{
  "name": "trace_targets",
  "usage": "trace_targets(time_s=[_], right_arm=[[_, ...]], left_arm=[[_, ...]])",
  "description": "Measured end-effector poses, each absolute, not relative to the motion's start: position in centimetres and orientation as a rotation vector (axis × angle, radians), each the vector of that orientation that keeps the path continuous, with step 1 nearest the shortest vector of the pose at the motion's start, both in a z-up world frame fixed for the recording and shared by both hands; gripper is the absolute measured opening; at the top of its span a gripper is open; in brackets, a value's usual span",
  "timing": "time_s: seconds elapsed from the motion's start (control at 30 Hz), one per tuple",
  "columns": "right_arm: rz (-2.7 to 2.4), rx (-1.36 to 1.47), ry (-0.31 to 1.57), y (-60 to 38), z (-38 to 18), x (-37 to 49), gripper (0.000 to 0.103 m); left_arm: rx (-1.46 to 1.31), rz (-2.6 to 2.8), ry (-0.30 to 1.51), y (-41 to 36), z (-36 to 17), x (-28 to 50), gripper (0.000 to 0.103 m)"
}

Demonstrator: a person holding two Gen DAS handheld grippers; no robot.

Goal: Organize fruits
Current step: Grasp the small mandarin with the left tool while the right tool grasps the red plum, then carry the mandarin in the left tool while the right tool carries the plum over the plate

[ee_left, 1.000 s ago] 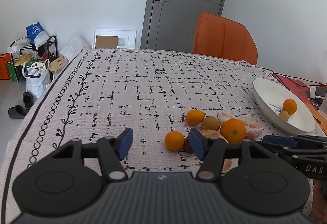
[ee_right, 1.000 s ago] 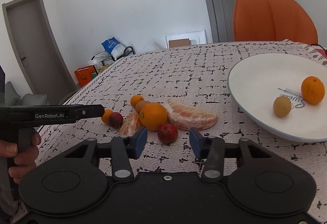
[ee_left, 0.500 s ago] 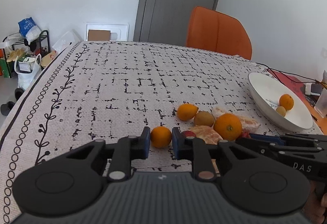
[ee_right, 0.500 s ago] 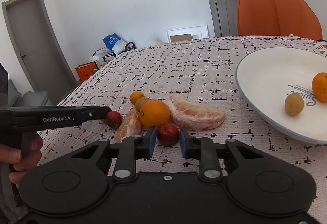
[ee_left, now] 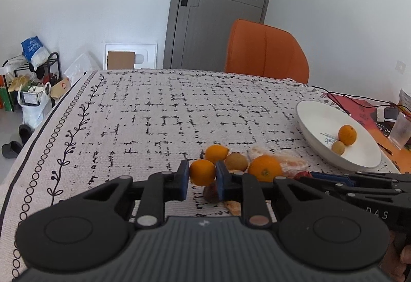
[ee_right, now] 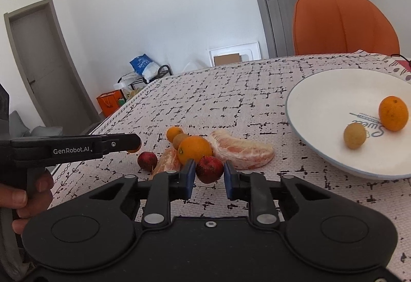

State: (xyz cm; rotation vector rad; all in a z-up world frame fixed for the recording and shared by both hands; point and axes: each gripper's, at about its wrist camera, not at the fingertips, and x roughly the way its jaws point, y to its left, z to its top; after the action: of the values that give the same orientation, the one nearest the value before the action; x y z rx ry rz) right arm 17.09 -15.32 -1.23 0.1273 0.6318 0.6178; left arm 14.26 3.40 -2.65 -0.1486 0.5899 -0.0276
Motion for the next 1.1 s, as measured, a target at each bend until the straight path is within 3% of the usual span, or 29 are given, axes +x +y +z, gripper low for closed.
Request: trace_targets(time_s=[1.1], right_arm=[[0.47,0.24,0.518,-24.8,0.5,15.9,0.022]], left_arm=[[-0.016,-0.183,0.528,-6.0,0.7,15.6,0.021]])
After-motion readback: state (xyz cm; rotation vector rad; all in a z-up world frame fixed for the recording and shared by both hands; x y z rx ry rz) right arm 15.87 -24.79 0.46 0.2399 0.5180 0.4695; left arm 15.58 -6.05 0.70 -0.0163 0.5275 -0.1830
